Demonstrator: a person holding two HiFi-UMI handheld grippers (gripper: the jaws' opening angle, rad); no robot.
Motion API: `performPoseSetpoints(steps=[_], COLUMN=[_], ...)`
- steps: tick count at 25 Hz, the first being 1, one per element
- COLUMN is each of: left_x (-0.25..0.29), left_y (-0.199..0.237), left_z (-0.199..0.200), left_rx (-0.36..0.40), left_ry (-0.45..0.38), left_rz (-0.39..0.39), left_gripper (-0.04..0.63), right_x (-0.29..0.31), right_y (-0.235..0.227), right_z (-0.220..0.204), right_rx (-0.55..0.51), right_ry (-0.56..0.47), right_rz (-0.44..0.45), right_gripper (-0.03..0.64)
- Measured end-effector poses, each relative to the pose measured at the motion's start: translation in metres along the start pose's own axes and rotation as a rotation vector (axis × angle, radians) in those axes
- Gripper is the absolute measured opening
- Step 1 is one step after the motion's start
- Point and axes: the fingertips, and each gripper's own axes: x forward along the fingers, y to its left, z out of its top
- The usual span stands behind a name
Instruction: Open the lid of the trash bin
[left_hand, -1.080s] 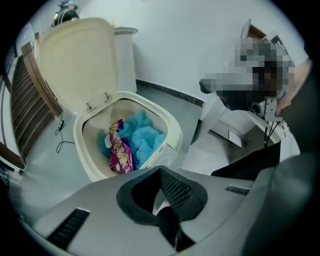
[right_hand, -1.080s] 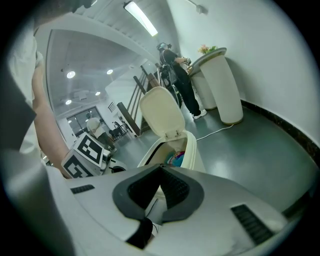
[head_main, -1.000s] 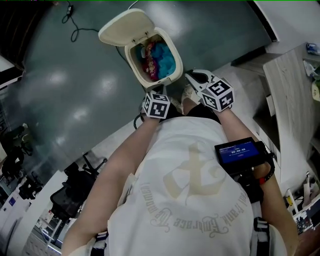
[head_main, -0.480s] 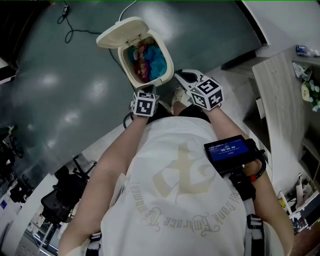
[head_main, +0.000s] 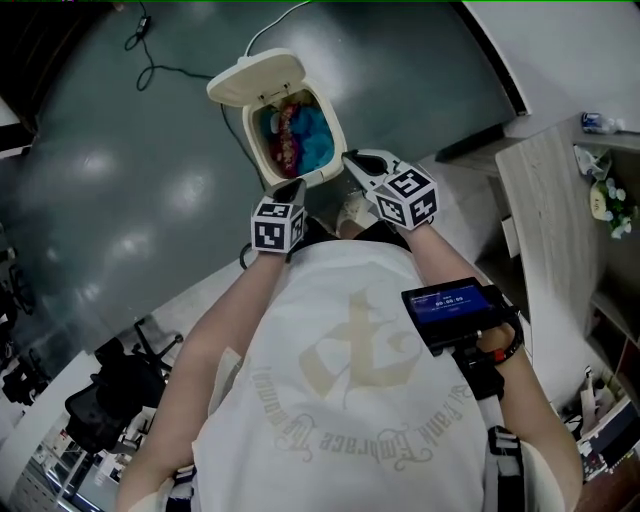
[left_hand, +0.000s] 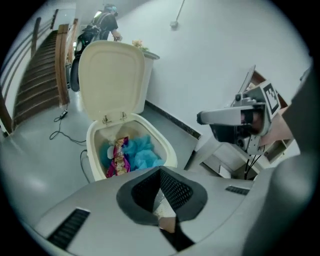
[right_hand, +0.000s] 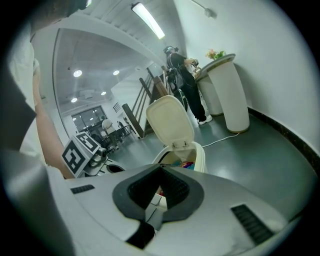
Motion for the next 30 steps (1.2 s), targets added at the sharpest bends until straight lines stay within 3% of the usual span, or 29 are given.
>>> performPoseSetpoints(steps=[5,13,22,30], left_x=[-0.044,-0.083,-0.122,-0.136], left_y=[-0.004,-0.006,0.0,0.001], left_z=[0.037,0.071,0.082,0.086], left_rx=[-0.011,-0.038,-0.086,-0.085], left_ry=[-0.145,-0.298,-0.393,-0.417], left_rz=[-0.018,-0.023,-0.014,-0.02], left_gripper=[0.015,0.015,0.015,0.015], right_x=[-0.003,-0.019,-0.044,-0.057], right_y=[0.019,0.025,0.033,0.034], right_z=[0.031,0.071,0.092,0.086], right_rx=[-0.037,-0.098,-0.128,-0.123], right_ry=[-0.038,-0.119,-0.182,-0.186], right_rz=[0.035,0.067,0.085,0.069], right_gripper=[0.006,0.006,0.005,0.005])
